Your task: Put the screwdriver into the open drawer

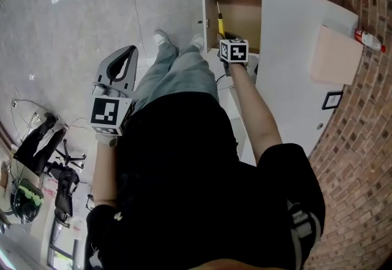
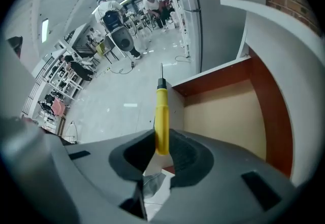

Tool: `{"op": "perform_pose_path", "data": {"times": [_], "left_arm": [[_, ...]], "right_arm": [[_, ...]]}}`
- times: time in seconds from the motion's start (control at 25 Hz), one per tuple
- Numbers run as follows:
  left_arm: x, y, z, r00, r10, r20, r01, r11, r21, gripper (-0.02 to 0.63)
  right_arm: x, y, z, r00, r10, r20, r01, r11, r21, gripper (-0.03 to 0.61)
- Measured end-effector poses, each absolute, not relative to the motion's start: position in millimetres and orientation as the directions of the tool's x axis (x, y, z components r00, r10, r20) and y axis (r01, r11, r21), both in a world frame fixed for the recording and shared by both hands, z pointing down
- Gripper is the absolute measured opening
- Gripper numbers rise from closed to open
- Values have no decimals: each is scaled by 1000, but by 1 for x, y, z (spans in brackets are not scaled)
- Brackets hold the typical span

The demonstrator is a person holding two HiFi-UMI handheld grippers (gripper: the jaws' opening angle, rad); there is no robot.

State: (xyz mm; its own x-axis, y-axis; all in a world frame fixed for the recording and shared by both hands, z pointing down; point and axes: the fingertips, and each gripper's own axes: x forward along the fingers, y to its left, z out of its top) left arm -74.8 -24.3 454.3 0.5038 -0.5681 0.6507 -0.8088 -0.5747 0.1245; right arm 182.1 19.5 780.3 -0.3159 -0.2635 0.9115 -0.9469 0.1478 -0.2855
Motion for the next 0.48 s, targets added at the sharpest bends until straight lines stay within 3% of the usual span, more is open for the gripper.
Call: {"op": "perform_pose_path", "data": {"times": [0.48], "left_arm": [[-95, -22, 491, 472, -532, 703, -836, -524, 165, 5]], "right_arm": [[180, 12, 855, -275, -107, 956, -960, 94, -265, 89]]}}
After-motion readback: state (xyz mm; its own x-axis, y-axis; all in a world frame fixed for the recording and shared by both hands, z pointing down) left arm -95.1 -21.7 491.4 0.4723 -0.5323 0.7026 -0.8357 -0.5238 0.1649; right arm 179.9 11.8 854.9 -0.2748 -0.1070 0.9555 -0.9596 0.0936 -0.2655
